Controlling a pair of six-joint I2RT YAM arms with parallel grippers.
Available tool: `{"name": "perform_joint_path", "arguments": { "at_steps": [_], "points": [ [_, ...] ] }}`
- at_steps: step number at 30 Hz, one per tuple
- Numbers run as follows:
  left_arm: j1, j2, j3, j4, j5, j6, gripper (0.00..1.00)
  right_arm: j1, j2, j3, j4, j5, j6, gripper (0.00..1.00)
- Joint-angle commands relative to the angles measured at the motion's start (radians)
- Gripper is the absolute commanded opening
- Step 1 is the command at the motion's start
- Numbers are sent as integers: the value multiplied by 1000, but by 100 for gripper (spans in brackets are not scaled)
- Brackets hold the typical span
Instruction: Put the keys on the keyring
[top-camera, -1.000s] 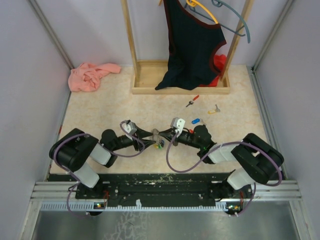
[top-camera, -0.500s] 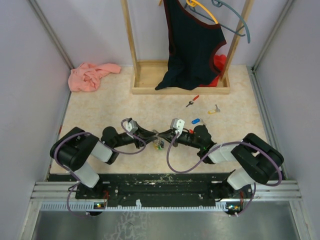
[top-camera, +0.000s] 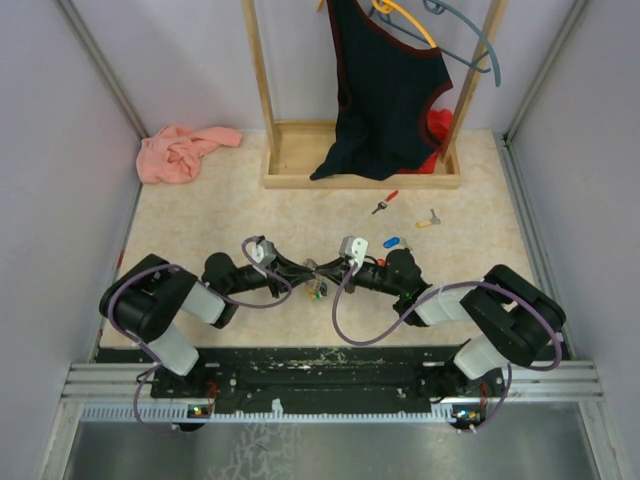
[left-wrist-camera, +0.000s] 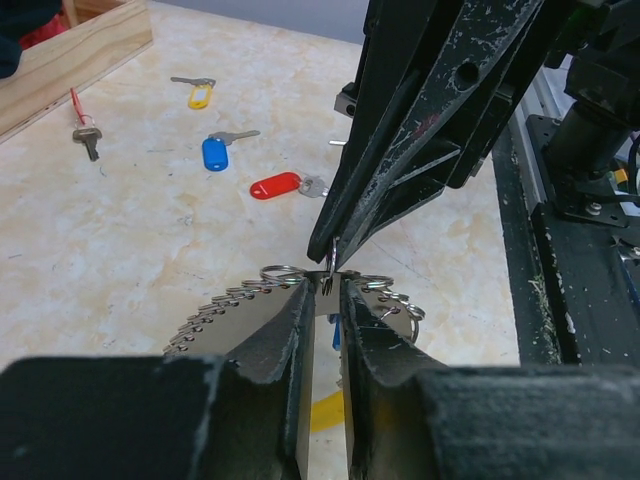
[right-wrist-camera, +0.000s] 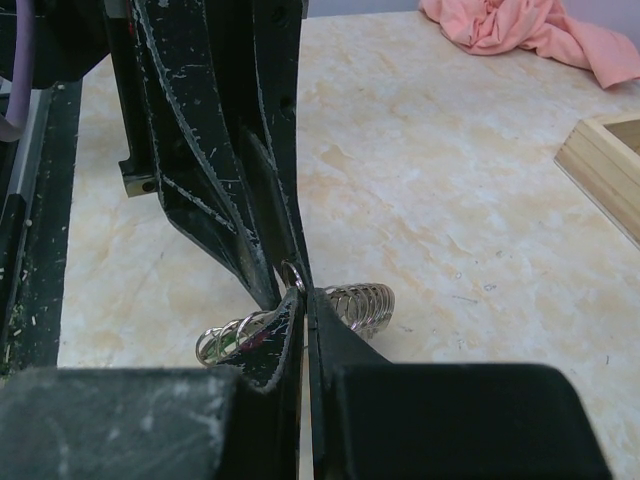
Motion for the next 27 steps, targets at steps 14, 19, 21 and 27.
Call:
{"name": "perform_joint_path", "arguments": {
  "at_steps": [14, 19, 21, 27],
  "points": [
    [-7, -28, 21, 268, 48, -35, 15, -6, -15, 53, 16, -44, 4, 0],
    [-7, -14, 14, 269, 42, -30, 20, -5, -27, 52, 16, -44, 8, 0],
    [-7, -9, 8, 270, 36, -21, 21, -5, -30, 51, 22, -45, 12, 0],
    [-7, -7, 2, 245, 19, 3, 20, -6, -30, 47, 53, -53, 40, 0]
  ]
}}
